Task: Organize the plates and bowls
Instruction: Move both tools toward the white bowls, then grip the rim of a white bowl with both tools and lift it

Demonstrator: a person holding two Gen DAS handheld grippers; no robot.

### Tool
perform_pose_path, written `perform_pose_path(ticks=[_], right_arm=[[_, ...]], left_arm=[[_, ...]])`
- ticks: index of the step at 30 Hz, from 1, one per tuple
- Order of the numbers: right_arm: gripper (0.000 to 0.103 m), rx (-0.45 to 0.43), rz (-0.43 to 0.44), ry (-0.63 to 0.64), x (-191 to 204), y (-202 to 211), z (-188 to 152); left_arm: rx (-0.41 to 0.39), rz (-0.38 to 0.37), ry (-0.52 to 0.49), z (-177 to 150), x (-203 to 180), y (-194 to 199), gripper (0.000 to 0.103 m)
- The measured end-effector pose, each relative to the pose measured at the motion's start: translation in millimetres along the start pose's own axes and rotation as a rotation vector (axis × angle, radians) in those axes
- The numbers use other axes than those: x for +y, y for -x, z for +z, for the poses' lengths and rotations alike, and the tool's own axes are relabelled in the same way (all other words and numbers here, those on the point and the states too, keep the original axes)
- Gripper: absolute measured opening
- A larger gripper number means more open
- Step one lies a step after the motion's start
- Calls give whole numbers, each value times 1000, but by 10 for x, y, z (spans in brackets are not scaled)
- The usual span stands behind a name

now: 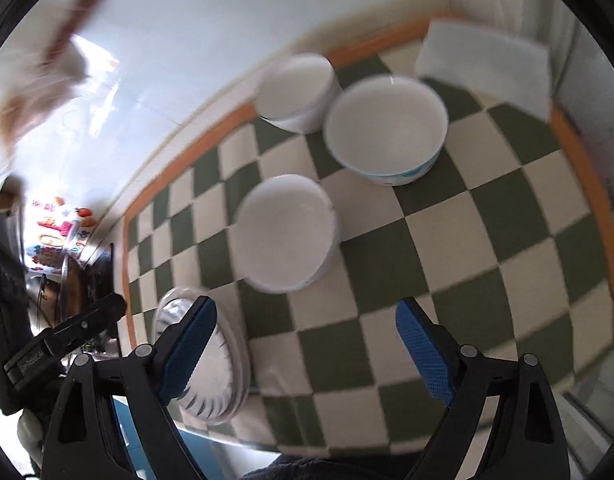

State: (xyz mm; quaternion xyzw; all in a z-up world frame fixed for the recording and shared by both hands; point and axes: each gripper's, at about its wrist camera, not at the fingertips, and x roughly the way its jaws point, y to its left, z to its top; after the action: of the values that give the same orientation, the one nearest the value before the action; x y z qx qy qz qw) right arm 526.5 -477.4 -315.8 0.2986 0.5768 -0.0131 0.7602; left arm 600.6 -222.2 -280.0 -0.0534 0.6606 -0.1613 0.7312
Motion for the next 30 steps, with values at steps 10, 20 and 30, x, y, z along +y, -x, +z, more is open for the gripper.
perform_pose_path(ticks=[10,20,30], right_arm=[[56,163,-8,95,-233,-915,614],[11,191,-12,166,-73,-1187,734],[11,191,-29,215,31,-913,631]], left_arm=[[110,32,68,357,-116,-845,32],[116,55,53,361,-257,-938,22],[114,44,2,183,-430,-686,22]])
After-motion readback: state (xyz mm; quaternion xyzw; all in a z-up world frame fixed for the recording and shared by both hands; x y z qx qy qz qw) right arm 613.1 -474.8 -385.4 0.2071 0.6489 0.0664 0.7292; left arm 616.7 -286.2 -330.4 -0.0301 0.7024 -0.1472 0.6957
